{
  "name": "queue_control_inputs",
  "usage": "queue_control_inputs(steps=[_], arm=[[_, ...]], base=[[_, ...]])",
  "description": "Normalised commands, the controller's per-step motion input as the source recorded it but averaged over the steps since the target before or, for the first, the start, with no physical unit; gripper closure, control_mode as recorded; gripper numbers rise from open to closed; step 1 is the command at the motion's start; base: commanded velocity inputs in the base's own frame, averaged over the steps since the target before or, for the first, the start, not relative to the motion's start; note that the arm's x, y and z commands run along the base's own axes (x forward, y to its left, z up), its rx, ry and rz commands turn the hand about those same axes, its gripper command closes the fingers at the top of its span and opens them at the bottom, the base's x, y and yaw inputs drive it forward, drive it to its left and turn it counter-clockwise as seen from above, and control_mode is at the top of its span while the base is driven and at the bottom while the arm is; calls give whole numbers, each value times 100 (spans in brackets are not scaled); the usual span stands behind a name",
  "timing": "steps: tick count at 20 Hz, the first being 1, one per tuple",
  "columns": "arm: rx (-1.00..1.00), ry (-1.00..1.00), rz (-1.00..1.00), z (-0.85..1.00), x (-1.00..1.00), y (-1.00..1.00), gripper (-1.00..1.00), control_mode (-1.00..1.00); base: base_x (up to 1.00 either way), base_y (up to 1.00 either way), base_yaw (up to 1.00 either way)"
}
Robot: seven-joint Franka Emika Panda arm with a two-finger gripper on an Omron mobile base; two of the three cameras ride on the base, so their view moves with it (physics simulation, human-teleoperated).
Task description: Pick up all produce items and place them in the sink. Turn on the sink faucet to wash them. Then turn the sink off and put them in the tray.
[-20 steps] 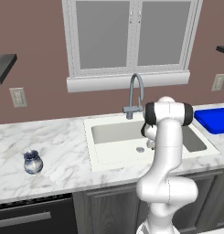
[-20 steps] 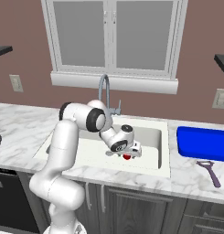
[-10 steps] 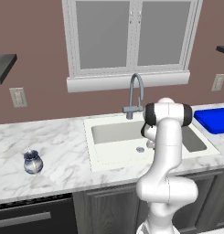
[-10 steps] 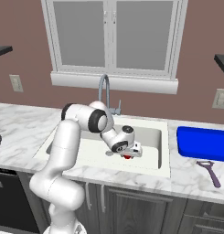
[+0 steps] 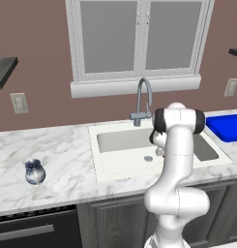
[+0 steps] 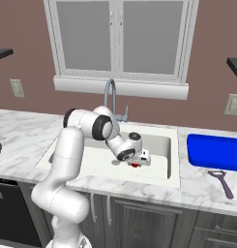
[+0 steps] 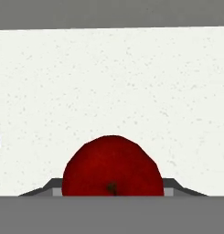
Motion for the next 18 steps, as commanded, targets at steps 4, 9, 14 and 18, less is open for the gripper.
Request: queue_control_inputs(steps=[4, 9, 14, 18], arm=[[-8, -11, -9, 53, -41, -5, 100, -100], [-7, -3, -12, 76, -29, -14, 100, -100], [-6, -2, -11, 84, -21, -13, 100, -100], [-6, -1, -9, 96, -6, -11, 100, -100]], base=[[0, 0, 0], [0, 0, 0], [0, 0, 0], [0, 0, 0]])
